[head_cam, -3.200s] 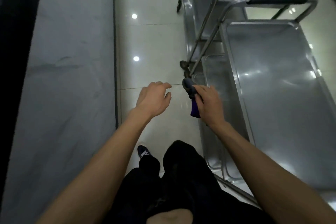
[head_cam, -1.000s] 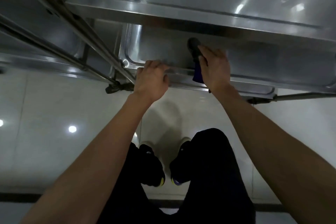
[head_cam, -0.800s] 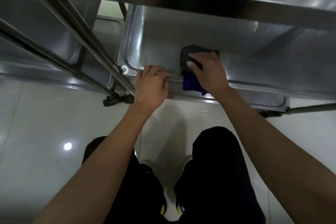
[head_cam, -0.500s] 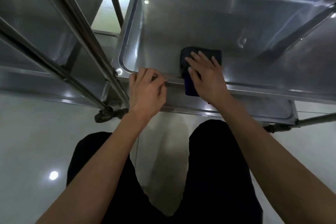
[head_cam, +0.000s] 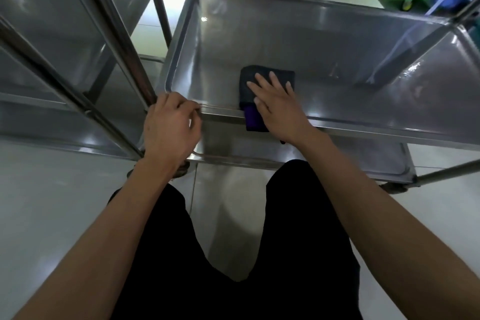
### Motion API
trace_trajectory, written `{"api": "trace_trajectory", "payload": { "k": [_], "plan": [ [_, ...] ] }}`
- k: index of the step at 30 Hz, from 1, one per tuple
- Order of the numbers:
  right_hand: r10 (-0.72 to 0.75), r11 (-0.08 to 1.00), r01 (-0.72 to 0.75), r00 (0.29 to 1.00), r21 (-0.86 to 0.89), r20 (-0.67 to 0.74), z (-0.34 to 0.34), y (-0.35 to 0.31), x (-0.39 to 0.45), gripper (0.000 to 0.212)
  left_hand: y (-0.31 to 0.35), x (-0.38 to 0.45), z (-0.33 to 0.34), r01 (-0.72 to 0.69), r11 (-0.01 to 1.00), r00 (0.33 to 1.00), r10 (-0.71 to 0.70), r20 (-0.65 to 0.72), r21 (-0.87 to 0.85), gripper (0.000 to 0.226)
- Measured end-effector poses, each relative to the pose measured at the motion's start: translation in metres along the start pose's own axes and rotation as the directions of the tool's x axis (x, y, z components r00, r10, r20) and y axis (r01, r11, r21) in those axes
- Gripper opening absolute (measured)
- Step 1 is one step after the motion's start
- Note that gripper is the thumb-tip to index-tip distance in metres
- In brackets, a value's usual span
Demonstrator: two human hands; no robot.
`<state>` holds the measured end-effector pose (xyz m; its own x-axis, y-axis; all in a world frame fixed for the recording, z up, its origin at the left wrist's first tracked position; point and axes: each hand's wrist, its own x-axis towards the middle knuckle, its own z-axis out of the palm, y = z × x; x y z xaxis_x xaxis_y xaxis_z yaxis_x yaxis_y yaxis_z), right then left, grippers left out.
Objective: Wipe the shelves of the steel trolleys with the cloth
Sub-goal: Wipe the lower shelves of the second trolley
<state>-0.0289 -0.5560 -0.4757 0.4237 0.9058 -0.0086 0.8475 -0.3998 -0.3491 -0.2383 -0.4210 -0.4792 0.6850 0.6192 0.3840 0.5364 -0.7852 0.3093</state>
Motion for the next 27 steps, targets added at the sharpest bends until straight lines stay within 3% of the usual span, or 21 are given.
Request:
{"api": "trace_trajectory", "payload": {
  "k": [17,23,27],
  "plan": [
    [-0.221,0.970,0.233,0.961,-0.061,0.167,0.033,-0.099,0.094,0.055,-0.013,-0.013,-0.004,0.068,0.996,0.998,-0.068,0.018,-0.052,0.026],
    [-0.272,0.957,0.285,0.949,-0.061,0.157,0.033,-0.095,0.094,0.053,-0.007,-0.011,-0.009,0.135,0.991,0.990,-0.134,0.053,-0.022,0.022],
    [-0.221,0.974,0.224,0.969,-0.016,0.107,0.032,-0.080,0.080,0.053,0.005,-0.010,-0.009,0.129,0.992,0.990,-0.130,0.048,0.013,0.023]
  ]
}}
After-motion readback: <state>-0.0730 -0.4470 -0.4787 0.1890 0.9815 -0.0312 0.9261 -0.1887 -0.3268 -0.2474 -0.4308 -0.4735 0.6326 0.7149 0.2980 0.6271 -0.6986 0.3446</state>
